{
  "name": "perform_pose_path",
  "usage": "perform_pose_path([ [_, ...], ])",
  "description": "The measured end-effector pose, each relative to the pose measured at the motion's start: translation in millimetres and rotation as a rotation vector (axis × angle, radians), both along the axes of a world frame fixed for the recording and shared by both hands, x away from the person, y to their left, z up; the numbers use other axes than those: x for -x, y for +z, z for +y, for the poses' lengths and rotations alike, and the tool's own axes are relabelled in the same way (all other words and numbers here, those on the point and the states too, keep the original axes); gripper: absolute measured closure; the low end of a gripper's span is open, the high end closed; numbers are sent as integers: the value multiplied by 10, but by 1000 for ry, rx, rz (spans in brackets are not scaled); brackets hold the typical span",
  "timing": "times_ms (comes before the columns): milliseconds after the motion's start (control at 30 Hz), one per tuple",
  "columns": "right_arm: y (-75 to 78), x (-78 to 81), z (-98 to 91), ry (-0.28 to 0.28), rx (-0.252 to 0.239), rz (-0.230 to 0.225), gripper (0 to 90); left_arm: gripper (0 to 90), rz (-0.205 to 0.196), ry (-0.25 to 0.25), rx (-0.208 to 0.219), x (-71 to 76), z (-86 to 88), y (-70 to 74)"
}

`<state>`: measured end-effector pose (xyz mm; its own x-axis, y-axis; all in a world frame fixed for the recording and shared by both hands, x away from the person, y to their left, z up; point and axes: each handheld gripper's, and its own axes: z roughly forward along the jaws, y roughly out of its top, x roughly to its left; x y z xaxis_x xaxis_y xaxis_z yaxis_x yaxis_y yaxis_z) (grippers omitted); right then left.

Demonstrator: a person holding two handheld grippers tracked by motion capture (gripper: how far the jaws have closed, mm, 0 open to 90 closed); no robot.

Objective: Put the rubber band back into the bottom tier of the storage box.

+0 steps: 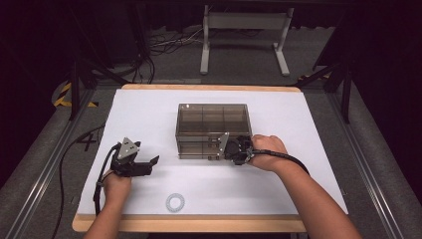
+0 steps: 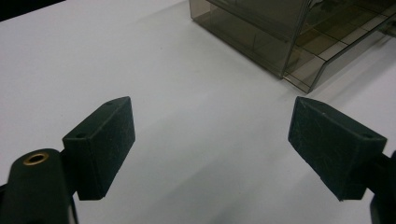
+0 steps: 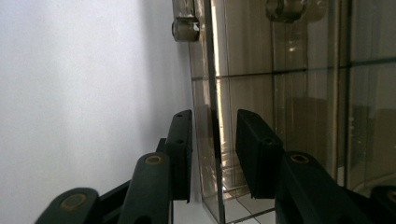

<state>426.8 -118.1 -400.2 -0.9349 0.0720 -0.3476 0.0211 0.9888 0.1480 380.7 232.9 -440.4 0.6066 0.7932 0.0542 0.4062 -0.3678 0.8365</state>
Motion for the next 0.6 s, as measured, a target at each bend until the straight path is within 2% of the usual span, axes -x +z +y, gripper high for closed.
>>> perform_pose_path([
  [400, -50, -49, 11, 10, 59, 17, 714, 156, 4, -1, -2, -1, 1, -4],
  [600, -53, -47, 29, 17, 69, 27, 747, 156, 4, 1, 0, 3, 2, -3],
])
